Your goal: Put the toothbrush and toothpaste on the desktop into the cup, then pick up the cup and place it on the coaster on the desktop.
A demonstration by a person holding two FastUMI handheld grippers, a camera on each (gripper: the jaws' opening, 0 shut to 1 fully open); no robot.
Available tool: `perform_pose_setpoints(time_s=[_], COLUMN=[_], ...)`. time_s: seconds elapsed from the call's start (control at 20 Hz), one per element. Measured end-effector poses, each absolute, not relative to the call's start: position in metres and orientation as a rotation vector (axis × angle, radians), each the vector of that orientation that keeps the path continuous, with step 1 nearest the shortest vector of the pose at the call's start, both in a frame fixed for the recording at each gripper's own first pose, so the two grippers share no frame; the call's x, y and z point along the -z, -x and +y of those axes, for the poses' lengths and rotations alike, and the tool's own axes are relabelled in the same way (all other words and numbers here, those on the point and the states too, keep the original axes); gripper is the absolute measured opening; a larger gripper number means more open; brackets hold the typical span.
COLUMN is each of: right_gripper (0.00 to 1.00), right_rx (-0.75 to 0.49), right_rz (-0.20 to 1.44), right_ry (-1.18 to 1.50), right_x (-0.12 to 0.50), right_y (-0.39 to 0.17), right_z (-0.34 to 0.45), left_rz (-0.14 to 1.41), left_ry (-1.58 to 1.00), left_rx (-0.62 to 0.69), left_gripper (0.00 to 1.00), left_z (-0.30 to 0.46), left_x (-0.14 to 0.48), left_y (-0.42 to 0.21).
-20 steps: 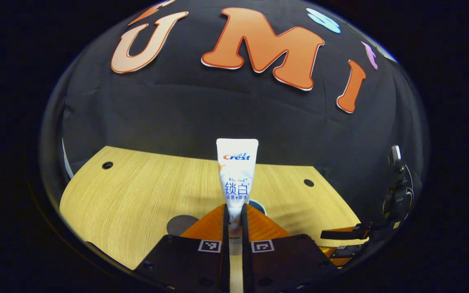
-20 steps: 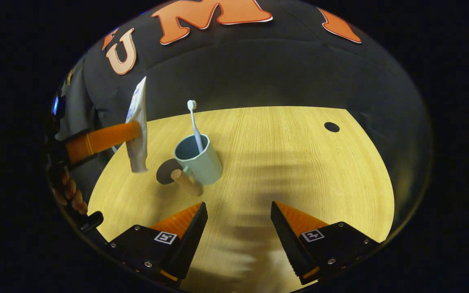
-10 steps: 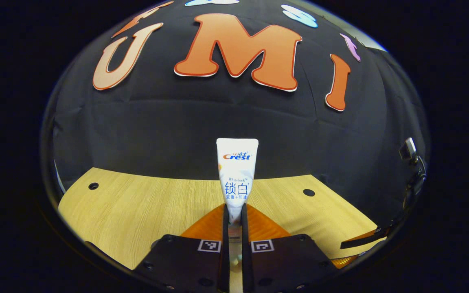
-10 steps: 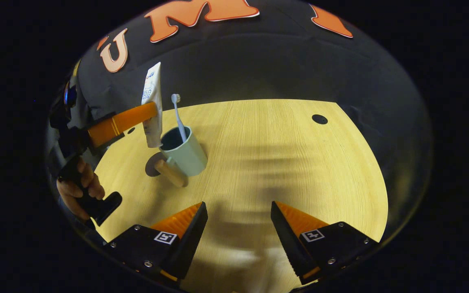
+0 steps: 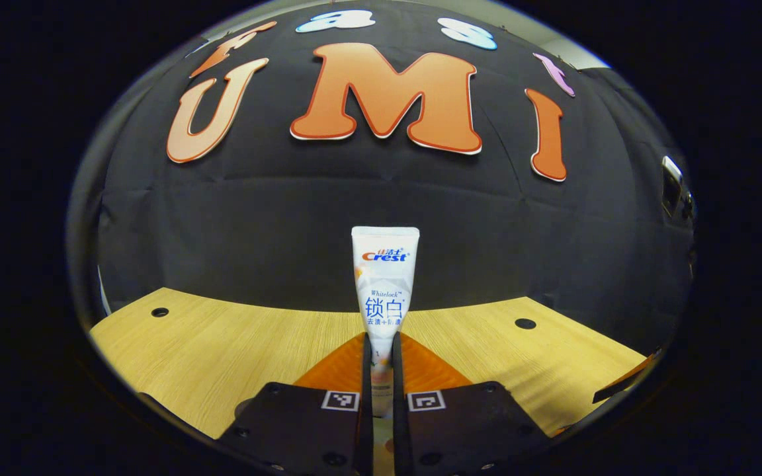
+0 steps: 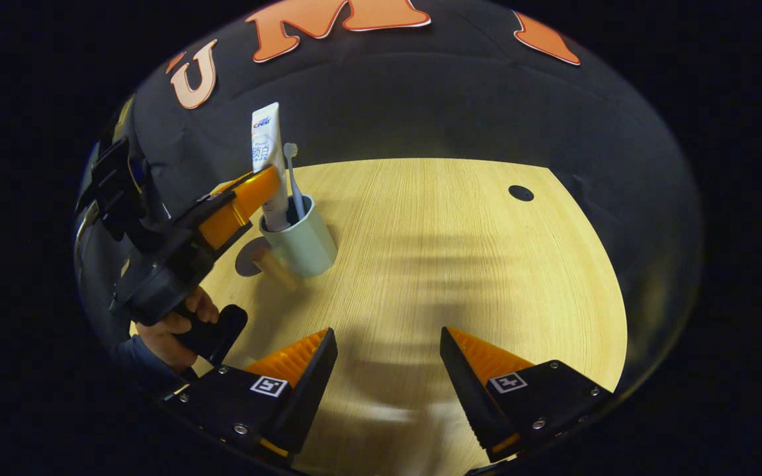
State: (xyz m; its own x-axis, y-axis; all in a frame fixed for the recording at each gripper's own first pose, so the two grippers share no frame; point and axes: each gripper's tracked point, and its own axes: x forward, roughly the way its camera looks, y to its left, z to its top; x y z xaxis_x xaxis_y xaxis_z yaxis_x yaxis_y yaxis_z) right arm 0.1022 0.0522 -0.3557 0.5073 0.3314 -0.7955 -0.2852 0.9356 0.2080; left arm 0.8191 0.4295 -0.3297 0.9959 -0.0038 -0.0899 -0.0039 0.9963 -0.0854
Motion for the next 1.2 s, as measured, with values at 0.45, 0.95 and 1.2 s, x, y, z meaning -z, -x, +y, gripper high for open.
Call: perform_pose_setpoints(time_s=[0.45,0.95,1.2], right_gripper=[0.95,0.95,0.95], right_rx=[-0.375,-0.356,-0.363], right_rz=[0.968,0.949,0.945], right_ry=[-0.107,-0.144,-0.143], right_x=[0.351,0.344,0.337], right_y=[-0.103,-0.106,-0.101], right_z=[0.064,0.067,0.076], left_rz=[0.142,0.189,0.191], left_ry=[-0.029,-0.055,-0.038], left_rx=[-0.002,0.012,0.043], left_gripper=[0.16,0.53,0.87], left_z=[0.430,0.449,0.453], left_x=[0.343,0.324,0.304], left_y=[-0.811,-0.768,-0.734])
